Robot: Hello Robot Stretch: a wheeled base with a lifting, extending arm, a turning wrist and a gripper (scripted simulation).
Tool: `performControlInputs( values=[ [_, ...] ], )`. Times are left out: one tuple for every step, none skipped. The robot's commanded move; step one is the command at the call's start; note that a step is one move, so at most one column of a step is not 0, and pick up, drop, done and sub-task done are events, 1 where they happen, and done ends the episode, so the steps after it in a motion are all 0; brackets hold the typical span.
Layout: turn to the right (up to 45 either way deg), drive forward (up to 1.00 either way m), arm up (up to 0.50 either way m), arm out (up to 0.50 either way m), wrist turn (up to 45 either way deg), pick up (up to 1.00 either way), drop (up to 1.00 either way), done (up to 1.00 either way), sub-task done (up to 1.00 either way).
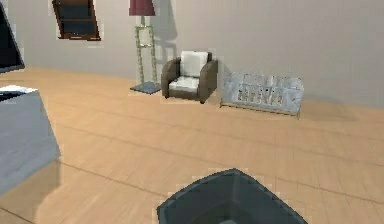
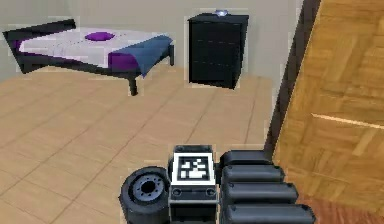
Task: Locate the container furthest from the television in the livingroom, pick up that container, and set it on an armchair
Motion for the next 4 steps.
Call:
performControlInputs(
  values=[
    [-6.0, 0.0, 0.0, 0.0, 0.0, 0.0, 0.0, 0.0, 0.0],
    [0.0, 0.55, 0.0, 0.0, 0.0, 0.0, 0.0, 0.0, 0.0],
    [0.0, 1.0, 0.0, 0.0, 0.0, 0.0, 0.0, 0.0, 0.0],
    [0.0, 1.0, 0.0, 0.0, 0.0, 0.0, 0.0, 0.0, 0.0]
  ],
)
